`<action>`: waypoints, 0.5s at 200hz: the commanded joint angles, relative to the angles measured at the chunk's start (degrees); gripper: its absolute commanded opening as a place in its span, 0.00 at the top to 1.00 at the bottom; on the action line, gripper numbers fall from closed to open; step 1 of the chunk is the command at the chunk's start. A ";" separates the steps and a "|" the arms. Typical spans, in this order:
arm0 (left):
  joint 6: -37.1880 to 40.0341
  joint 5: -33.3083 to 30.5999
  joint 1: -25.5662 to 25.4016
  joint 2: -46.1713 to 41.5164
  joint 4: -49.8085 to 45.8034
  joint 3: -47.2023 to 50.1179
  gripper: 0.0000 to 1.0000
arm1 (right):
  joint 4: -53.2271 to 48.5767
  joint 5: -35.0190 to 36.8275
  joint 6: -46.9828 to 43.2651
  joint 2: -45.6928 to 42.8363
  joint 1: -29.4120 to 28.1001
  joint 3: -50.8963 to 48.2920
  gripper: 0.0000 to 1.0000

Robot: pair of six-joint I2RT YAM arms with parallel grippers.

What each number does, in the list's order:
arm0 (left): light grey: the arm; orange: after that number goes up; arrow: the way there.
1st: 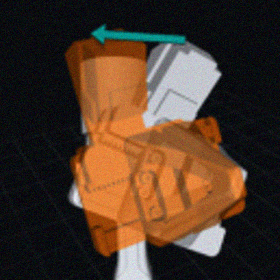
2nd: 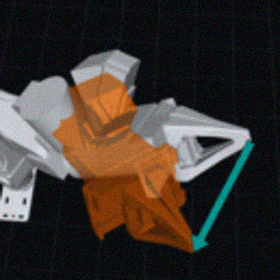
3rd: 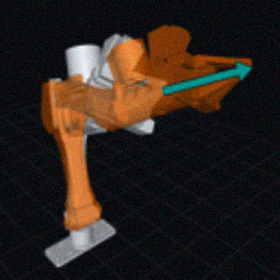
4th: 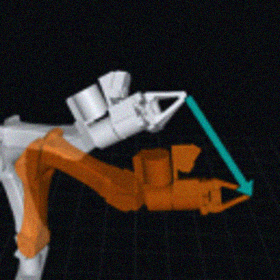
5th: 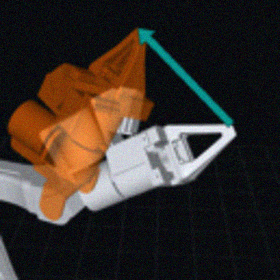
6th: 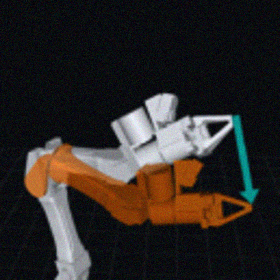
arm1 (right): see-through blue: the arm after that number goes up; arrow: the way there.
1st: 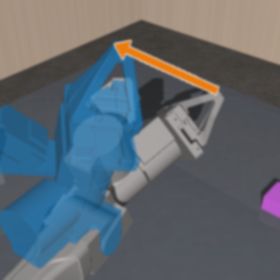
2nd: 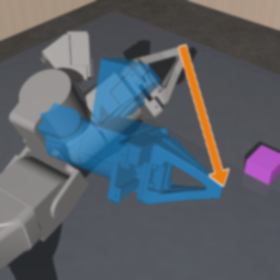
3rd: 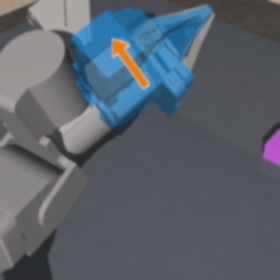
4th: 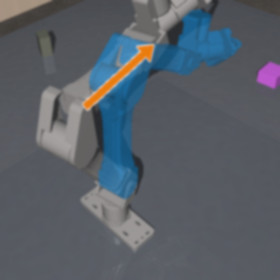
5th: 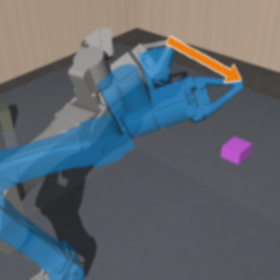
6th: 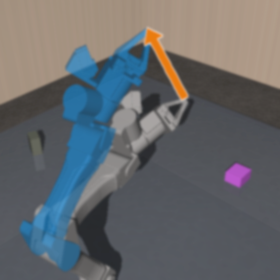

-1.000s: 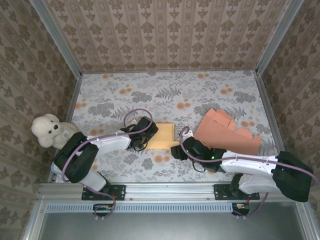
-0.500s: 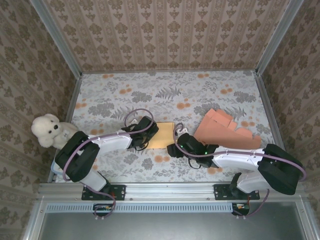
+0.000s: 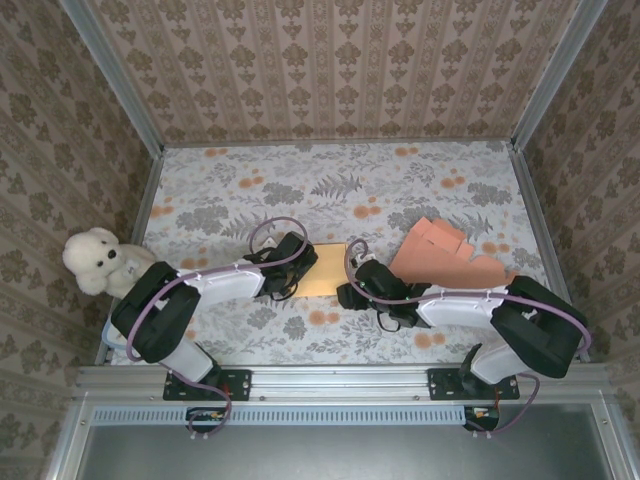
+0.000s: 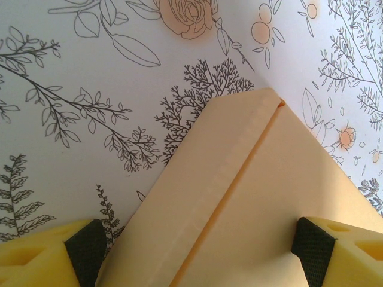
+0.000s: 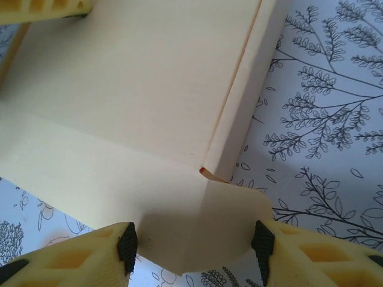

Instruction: Fold the paper box

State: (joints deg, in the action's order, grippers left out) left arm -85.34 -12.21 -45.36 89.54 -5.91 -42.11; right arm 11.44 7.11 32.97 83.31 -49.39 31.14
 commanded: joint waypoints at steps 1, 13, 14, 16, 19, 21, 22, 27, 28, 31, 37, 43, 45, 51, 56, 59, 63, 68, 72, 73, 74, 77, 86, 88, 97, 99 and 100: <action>-1.39 5.25 -0.93 4.94 -6.94 2.56 0.15 | 2.15 -1.92 -0.04 1.31 0.17 0.73 0.43; -1.36 5.20 -0.87 4.86 -7.01 2.47 0.15 | 3.15 -2.79 0.57 1.35 0.22 0.18 0.44; -1.34 5.19 -0.87 4.90 -6.96 2.47 0.15 | 3.24 -2.80 0.59 1.39 0.24 0.12 0.44; -1.39 5.25 -0.87 4.87 -7.00 2.47 0.15 | 3.48 -2.98 0.69 1.34 0.18 0.04 0.44; -1.41 5.20 -0.87 4.94 -7.01 2.47 0.15 | 3.69 -3.19 0.76 1.29 0.24 -0.01 0.45; -1.36 5.18 -0.87 4.94 -6.92 2.47 0.15 | 3.72 -3.32 0.84 1.30 0.23 -0.09 0.45; -1.34 5.18 -0.87 4.99 -6.92 2.47 0.15 | 3.79 -3.37 0.85 1.31 0.20 -0.10 0.45; -1.39 5.24 -0.94 4.96 -6.93 2.47 0.15 | 3.95 -3.70 0.95 1.25 0.15 -0.20 0.45; -1.40 5.25 -0.95 4.99 -6.93 2.47 0.15 | 3.99 -3.78 1.04 1.25 0.12 -0.20 0.45; -1.41 5.23 -0.89 4.95 -6.92 2.47 0.15 | 3.94 -4.01 1.05 1.24 0.22 -0.15 0.45; -1.47 5.24 -0.89 5.10 -6.91 2.47 0.15 | 4.05 -4.40 1.24 1.29 0.20 -0.09 0.45; -1.41 5.19 -0.94 5.03 -6.79 2.47 0.15 | 4.22 -4.79 1.28 1.33 0.18 -0.11 0.46; -1.47 5.20 -0.91 5.08 -6.78 2.47 0.15 | 4.25 -4.93 1.30 1.40 0.17 -0.11 0.46; -1.48 5.29 -0.95 5.12 -6.83 2.40 0.15 | 4.37 -5.34 1.46 1.50 0.18 -0.11 0.46; -1.46 5.32 -0.89 5.12 -6.77 2.38 0.15 | 4.62 -5.74 1.61 1.50 0.23 -0.11 0.46; -1.41 5.27 -0.90 5.12 -6.75 2.38 0.15 | 4.76 -6.02 1.72 1.60 0.23 -0.15 0.46; -1.40 5.39 -0.95 5.19 -6.77 2.38 0.15 | 5.00 -6.39 1.81 1.63 0.21 -0.19 0.46; -1.42 5.36 -0.95 5.13 -6.78 2.38 0.15 | 5.27 -6.92 1.96 1.68 0.18 -0.24 0.46; -1.47 5.35 -0.94 5.06 -6.81 2.38 0.15 | 5.51 -7.21 2.13 1.76 0.24 -0.28 0.46; -1.44 5.35 -0.95 5.04 -6.82 2.38 0.15 | 5.56 -7.29 2.16 1.77 0.21 -0.24 0.47; -1.47 5.35 -0.95 5.04 -6.83 2.38 0.15 | 5.58 -7.38 2.17 1.77 0.19 -0.26 0.47; -1.48 5.34 -0.95 5.03 -6.79 2.38 0.15 | 5.77 -7.78 2.36 1.77 0.17 -0.28 0.47; -1.48 5.30 -0.94 5.06 -6.83 2.30 0.15 | 6.27 -8.44 2.57 1.73 0.22 -0.42 0.48; -1.43 5.32 -0.91 5.06 -6.85 2.29 0.15 | 6.35 -8.70 2.61 1.69 0.23 -0.45 0.49; -1.45 5.29 -0.88 5.12 -6.92 2.25 0.15 | 6.75 -9.16 2.86 1.44 0.18 -0.55 0.52; -1.42 5.27 -0.87 5.12 -6.92 2.24 0.15 | 6.77 -9.25 2.88 1.38 0.17 -0.55 0.52; -1.37 5.31 -0.91 5.12 -6.92 2.18 0.15 | 6.76 -9.28 2.93 1.36 0.21 -0.55 0.52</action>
State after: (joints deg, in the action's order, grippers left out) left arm -85.36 -12.19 -45.36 89.67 -5.91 -42.17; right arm 15.00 2.11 34.30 84.49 -49.21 31.07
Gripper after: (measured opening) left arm 0.854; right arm 0.498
